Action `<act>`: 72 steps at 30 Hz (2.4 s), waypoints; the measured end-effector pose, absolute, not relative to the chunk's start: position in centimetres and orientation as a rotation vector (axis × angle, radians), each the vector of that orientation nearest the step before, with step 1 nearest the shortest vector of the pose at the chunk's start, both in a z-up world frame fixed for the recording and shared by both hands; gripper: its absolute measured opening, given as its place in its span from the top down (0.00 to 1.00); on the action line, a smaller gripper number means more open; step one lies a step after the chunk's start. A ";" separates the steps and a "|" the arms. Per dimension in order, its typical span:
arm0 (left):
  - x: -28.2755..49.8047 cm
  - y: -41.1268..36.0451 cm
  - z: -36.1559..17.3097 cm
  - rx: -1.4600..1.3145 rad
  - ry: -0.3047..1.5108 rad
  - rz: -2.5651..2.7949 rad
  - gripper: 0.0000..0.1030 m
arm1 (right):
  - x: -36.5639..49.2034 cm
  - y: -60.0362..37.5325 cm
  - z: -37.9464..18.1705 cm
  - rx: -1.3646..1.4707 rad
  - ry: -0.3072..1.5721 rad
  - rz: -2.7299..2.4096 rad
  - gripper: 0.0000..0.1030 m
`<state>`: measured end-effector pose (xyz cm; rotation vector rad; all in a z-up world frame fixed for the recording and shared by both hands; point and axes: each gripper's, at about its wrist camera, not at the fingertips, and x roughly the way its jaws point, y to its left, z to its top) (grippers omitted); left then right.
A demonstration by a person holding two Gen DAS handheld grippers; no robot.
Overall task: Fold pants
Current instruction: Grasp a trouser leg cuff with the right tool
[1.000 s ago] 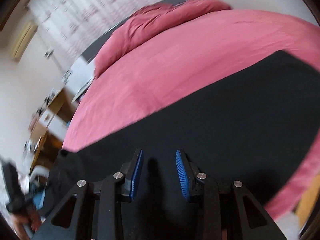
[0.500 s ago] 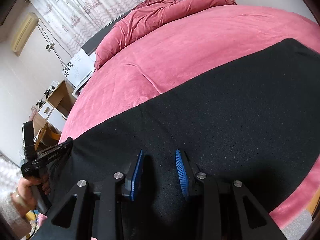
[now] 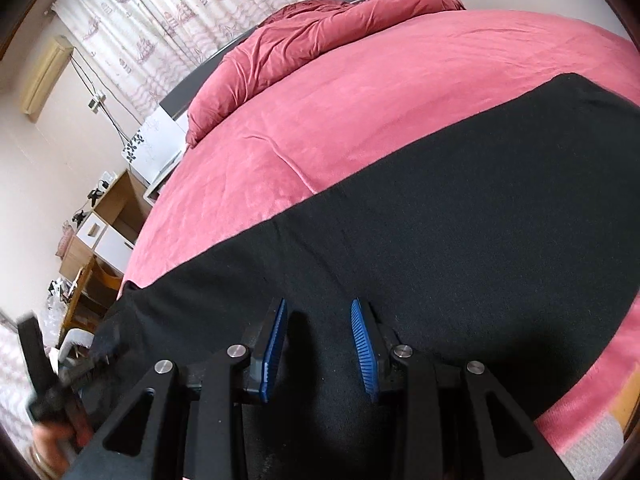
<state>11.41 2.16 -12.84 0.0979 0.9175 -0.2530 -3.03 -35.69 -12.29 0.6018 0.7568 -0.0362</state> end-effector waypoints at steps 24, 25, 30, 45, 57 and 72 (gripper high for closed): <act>4.0 4.5 -13.2 0.013 0.927 -0.173 0.69 | -15.4 -55.5 -12.5 1.005 0.521 -0.425 0.36; 4.4 4.4 -12.9 0.009 0.944 -0.164 0.69 | -14.9 -56.2 -12.6 1.014 0.521 -0.416 0.35; 7.2 4.2 -11.8 0.007 0.985 -0.101 0.63 | -12.8 -58.4 -15.0 1.154 0.521 -0.386 0.32; 9.0 2.3 -13.1 0.023 1.056 -0.028 0.61 | -10.7 -58.0 -15.0 1.090 0.478 -0.381 0.29; 8.3 1.9 -13.3 0.024 1.045 -0.017 0.60 | -8.9 -58.4 -15.4 1.093 0.479 -0.349 0.34; 7.9 1.4 -13.2 0.035 1.049 -0.007 0.60 | -9.4 -58.6 -15.1 1.053 0.536 -0.353 0.75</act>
